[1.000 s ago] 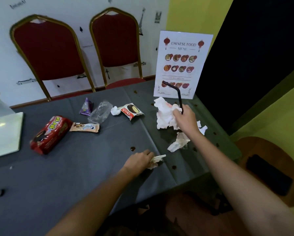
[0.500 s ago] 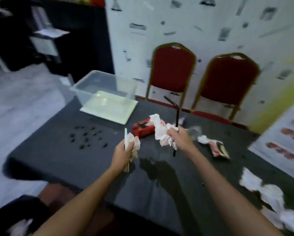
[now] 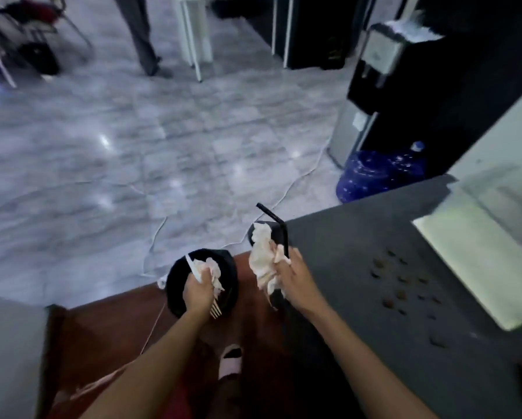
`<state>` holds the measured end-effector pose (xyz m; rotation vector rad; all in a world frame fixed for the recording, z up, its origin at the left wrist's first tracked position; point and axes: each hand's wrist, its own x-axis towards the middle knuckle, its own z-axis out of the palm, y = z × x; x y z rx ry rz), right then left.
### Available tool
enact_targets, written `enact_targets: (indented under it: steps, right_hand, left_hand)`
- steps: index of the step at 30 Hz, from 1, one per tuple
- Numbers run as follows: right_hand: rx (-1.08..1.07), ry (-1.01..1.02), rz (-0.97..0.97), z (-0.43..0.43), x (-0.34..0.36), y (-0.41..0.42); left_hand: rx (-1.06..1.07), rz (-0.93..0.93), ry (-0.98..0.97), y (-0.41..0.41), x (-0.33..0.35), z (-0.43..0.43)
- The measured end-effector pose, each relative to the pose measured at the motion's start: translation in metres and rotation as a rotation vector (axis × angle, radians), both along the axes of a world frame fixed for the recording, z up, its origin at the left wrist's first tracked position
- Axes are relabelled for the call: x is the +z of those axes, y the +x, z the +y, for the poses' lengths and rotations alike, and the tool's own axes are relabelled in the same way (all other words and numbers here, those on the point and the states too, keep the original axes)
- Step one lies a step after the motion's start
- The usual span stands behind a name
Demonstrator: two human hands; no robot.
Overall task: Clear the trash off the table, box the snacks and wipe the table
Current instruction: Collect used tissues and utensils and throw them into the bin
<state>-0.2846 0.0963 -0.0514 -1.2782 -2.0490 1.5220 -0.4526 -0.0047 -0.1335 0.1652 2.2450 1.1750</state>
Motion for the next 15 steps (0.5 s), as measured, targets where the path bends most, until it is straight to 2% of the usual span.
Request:
enact_targets:
  steps: [3, 8, 11, 15]
  right_hand:
    - [0.123, -0.012, -0.07, 0.004, -0.055, -0.07]
    - [0.302, -0.021, -0.272, 0.021, -0.183, -0.165]
    - [0.32, -0.005, -0.43, 0.029, -0.255, -0.203]
    - [0.327, 0.008, -0.576, 0.031, -0.324, -0.234]
  left_hand:
    - [0.011, -0.017, -0.08, -0.059, -0.04, -0.006]
    - [-0.017, -0.019, -0.165, -0.147, -0.139, 0.004]
    - [-0.016, -0.04, -0.175, -0.181, -0.196, 0.014]
    - [-0.036, -0.169, -0.151, -0.197, -0.26, 0.024]
